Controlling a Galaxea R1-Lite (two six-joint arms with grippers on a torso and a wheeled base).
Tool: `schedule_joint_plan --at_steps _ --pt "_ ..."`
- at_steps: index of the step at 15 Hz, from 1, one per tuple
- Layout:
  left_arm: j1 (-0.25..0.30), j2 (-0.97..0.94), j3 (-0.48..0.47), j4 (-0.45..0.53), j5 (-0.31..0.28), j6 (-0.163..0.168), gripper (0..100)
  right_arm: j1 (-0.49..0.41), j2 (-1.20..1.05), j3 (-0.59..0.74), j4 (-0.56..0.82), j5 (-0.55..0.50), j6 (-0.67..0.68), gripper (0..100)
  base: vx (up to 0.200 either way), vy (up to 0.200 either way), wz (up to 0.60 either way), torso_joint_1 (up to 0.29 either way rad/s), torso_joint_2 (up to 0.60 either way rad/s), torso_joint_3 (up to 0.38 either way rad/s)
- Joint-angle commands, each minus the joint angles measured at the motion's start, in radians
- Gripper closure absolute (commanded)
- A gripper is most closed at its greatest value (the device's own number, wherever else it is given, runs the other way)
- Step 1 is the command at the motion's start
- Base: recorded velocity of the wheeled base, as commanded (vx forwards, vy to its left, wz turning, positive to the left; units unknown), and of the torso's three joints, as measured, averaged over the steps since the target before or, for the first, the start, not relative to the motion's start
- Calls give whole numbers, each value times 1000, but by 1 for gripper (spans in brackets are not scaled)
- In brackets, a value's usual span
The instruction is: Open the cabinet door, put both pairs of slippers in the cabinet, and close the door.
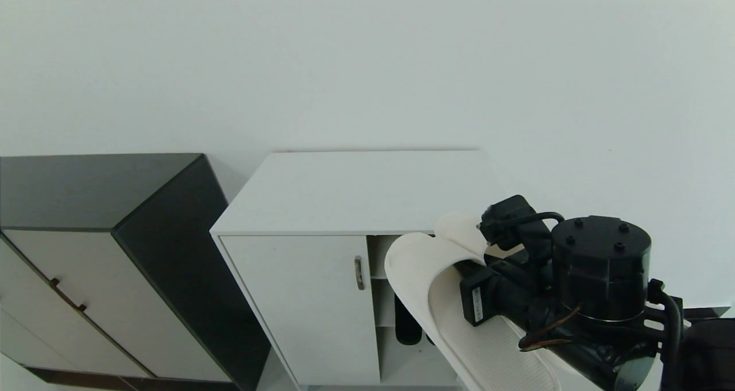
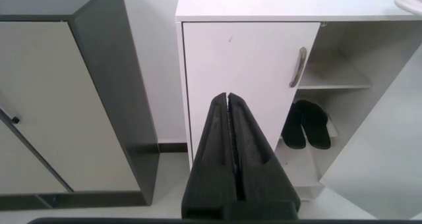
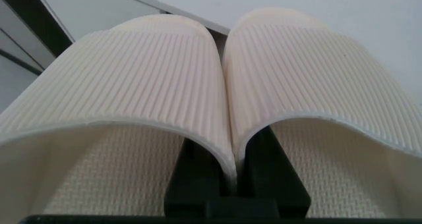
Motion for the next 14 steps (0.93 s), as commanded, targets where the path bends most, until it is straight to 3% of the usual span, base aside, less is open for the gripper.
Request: schedule_joint_plan --at_steps 1,5,14 --pt "0 0 0 0 0 -1 100 13 -3 7 -1 0 0 100 0 0 0 0 0 0" --pt "0 0 0 0 -1 0 100 16 0 11 -1 0 0 100 0 0 0 -78 175 98" --pt "0 0 0 0 0 -1 100 19 13 18 -15 0 -1 100 0 0 0 -223 537 312"
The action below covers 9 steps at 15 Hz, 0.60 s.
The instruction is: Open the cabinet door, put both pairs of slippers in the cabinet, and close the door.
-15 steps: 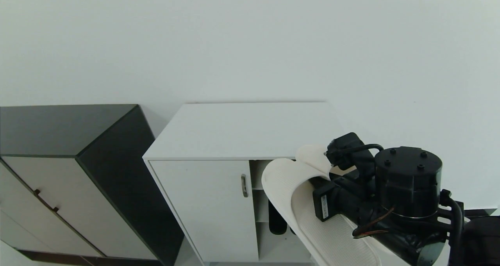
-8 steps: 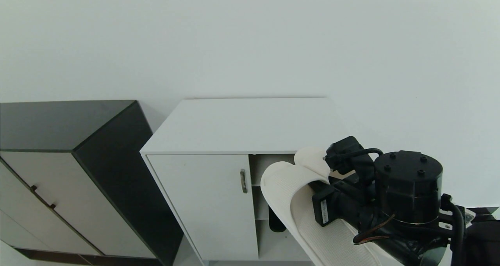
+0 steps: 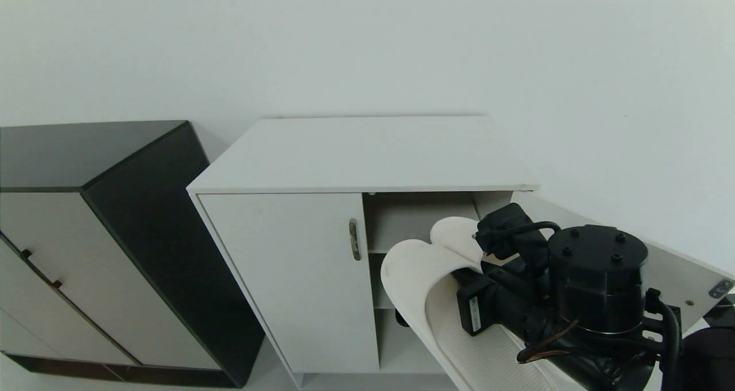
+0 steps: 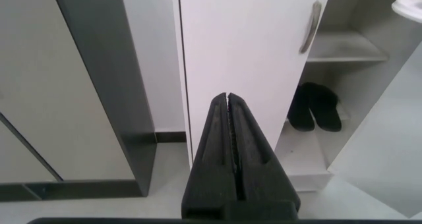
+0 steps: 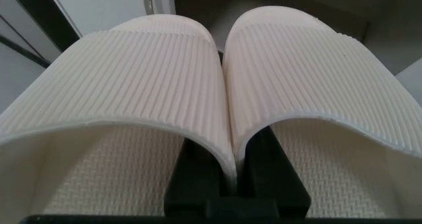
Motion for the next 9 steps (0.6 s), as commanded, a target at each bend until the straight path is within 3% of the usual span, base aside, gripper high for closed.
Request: schedule_joint_plan --at_steps 1,9 --pt "0 0 0 0 0 -1 100 1 8 0 -1 0 0 100 0 0 0 -203 525 310" --pt "0 0 0 0 0 -2 100 1 24 10 -20 0 0 100 0 0 0 -178 497 320"
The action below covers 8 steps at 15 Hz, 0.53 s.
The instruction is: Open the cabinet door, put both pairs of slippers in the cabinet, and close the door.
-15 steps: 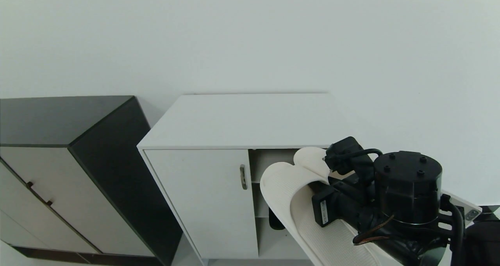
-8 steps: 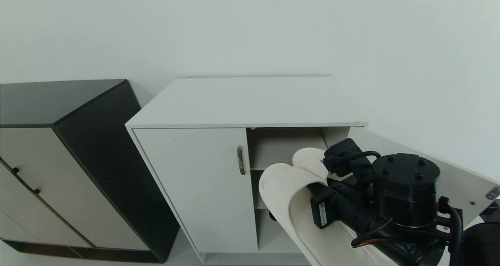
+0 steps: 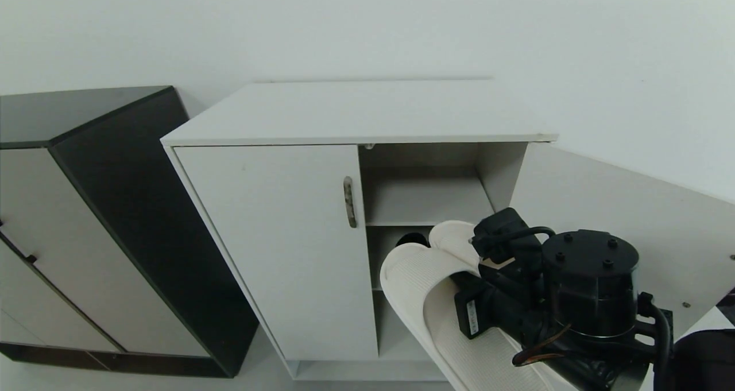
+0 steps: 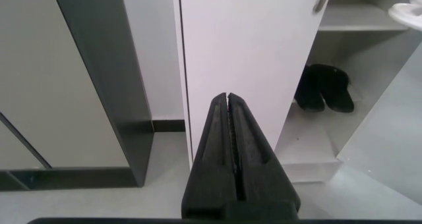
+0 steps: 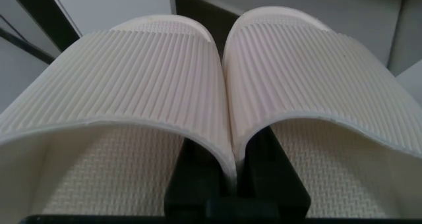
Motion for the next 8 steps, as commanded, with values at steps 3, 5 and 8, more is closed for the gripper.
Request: schedule_joint_plan --at_steps 3,5,8 --pt "0 0 0 0 -1 0 100 1 9 0 -2 0 0 100 0 0 0 -137 466 330" --pt "0 0 0 0 -1 0 100 -1 10 0 -2 0 0 100 0 0 0 -107 459 344" --pt "0 0 0 0 1 1 100 1 10 3 -2 0 0 100 0 0 0 -85 453 367"
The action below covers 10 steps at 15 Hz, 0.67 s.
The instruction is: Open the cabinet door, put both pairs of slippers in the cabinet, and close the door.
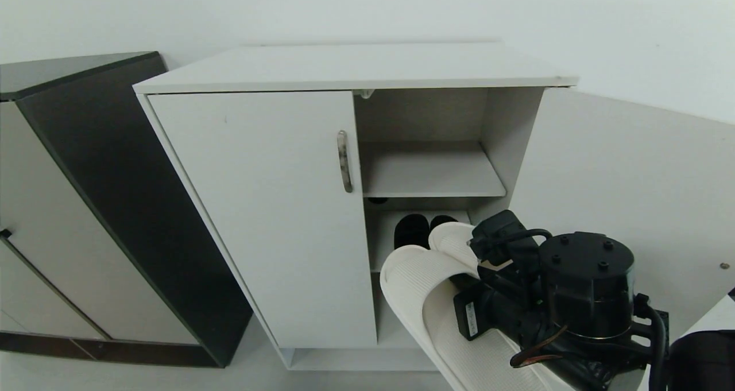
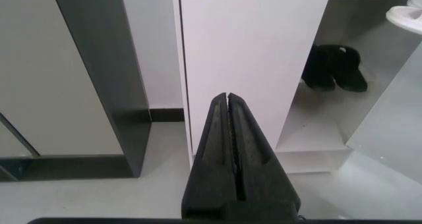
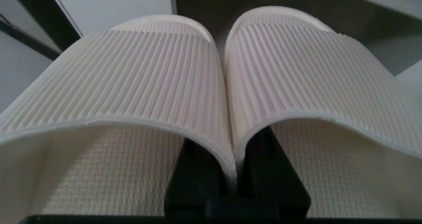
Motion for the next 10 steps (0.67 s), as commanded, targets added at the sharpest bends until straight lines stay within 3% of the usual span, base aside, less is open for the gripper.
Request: schedule_joint_plan --at_steps 1,5,10 --pt "0 0 0 0 -1 0 100 -1 2 2 0 0 0 100 0 0 0 -41 447 383" --pt "0 0 0 0 -1 0 100 -1 9 2 -1 0 0 100 0 0 0 -23 340 316" --pt "0 0 0 0 -1 0 100 -1 9 5 0 1 0 100 0 0 0 -1 32 29"
